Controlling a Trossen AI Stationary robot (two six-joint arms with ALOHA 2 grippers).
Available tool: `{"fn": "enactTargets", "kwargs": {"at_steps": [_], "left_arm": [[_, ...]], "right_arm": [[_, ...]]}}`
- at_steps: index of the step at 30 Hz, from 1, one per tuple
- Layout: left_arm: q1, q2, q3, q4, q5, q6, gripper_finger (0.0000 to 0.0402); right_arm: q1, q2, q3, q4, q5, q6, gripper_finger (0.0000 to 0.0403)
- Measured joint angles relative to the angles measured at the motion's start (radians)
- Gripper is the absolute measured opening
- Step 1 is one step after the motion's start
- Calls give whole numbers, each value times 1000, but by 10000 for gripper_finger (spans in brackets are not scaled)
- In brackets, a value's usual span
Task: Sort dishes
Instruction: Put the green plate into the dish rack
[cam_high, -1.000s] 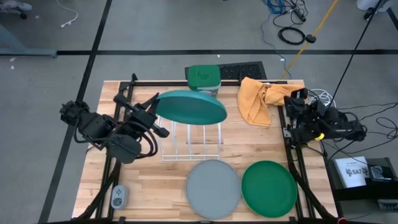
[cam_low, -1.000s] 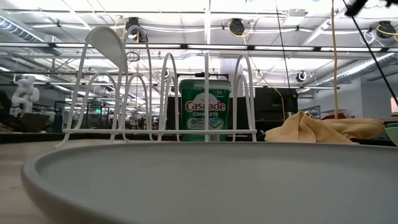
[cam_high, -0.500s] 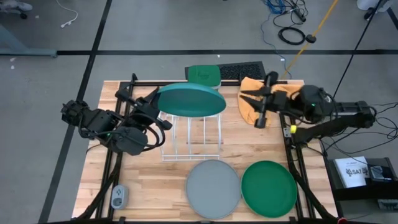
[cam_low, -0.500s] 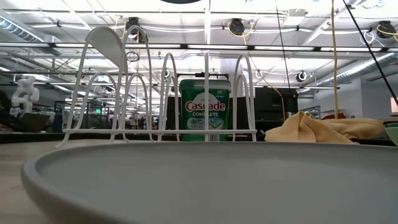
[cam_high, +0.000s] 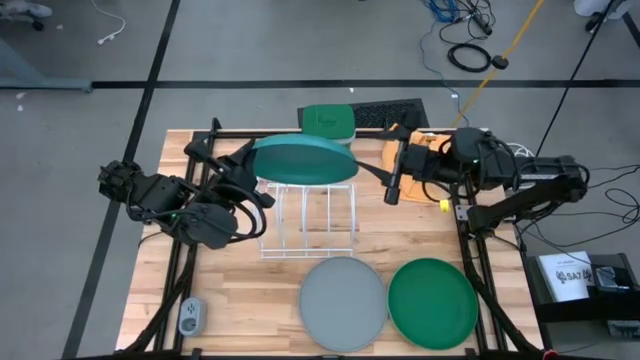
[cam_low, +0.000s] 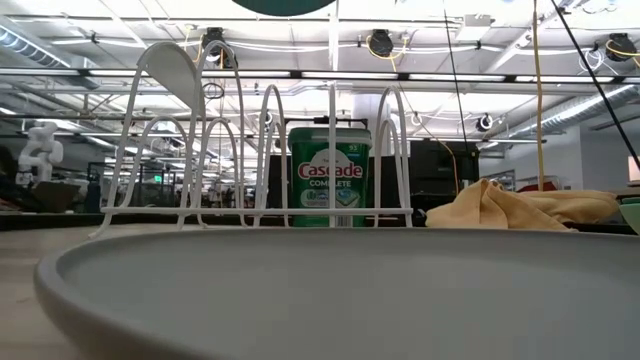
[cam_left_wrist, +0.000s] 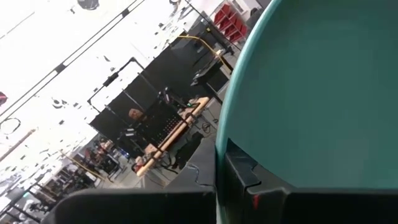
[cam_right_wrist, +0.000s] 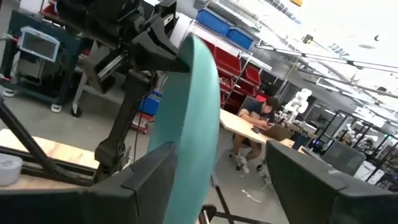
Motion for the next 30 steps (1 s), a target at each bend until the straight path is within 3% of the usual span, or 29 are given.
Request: {"fn": "enactTargets", "kwargs": {"at_steps": [11, 16, 20, 25, 30], "left_arm": [[8, 0, 0, 1, 2, -2, 0], [22, 0, 0, -5, 2, -2, 0], [27, 0, 0, -7, 2, -3, 0], [26, 0, 0, -10, 4, -8, 0], [26, 0, 0, -16, 4, -9, 0]], "right_arm": [[11, 84, 32, 103, 45, -14, 237], [11, 119, 33, 147, 187, -64, 236], [11, 138, 33, 153, 200, -69, 231], [11, 169, 33, 155, 200, -88, 187], [11, 187, 33, 161, 212, -86, 97]]}}
